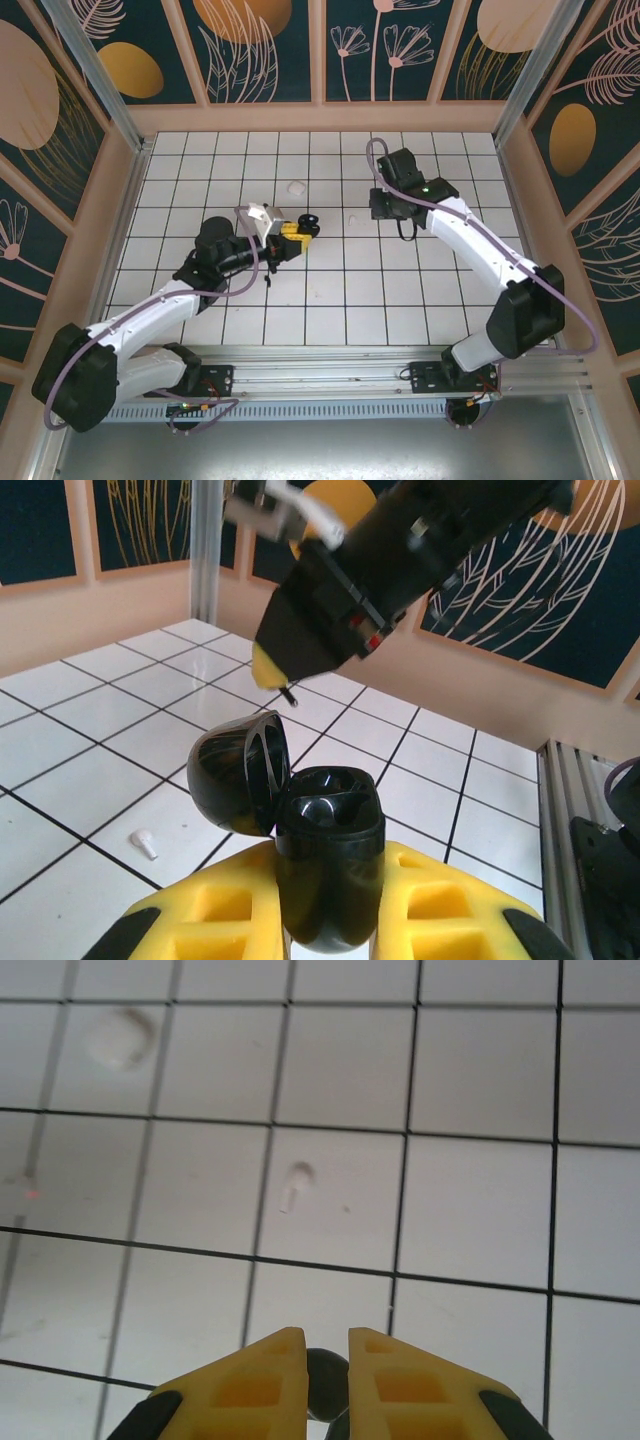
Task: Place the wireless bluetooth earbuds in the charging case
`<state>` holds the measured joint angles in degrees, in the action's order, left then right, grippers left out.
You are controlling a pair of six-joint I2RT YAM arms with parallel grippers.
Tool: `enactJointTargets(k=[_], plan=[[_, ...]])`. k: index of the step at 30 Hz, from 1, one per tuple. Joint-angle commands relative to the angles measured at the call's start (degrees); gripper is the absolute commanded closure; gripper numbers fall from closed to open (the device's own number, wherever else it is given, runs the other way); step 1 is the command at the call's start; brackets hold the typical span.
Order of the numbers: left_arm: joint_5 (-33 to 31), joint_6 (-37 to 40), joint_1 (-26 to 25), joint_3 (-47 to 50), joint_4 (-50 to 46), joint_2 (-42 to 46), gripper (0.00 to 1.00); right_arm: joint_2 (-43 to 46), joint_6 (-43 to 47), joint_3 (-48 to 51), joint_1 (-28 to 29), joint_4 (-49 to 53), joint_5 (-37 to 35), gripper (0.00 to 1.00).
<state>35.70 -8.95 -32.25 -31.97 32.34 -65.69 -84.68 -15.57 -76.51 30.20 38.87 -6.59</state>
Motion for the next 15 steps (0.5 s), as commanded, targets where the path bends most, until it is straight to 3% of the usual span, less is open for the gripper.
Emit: enactJointTargets(k=[1,9,15], plan=[[1.83,-3.15,-0.38,-2.64,5.72,-2.19,1.00,3.04,-1.47,-2.96,3.33,0.44,-2.87,0.87],[2.57,-5.86,-0.34,-5.12,8.23,-6.32,1.00,6.93,1.29,-5.28,12.98,-7.34,-4.28,0.87],[3.14,-6.94,-0.36,-5.19,10.39,-7.33,1.00,9.35,3.10,-3.55,17.18,-13.24,-2.94,0.87]])
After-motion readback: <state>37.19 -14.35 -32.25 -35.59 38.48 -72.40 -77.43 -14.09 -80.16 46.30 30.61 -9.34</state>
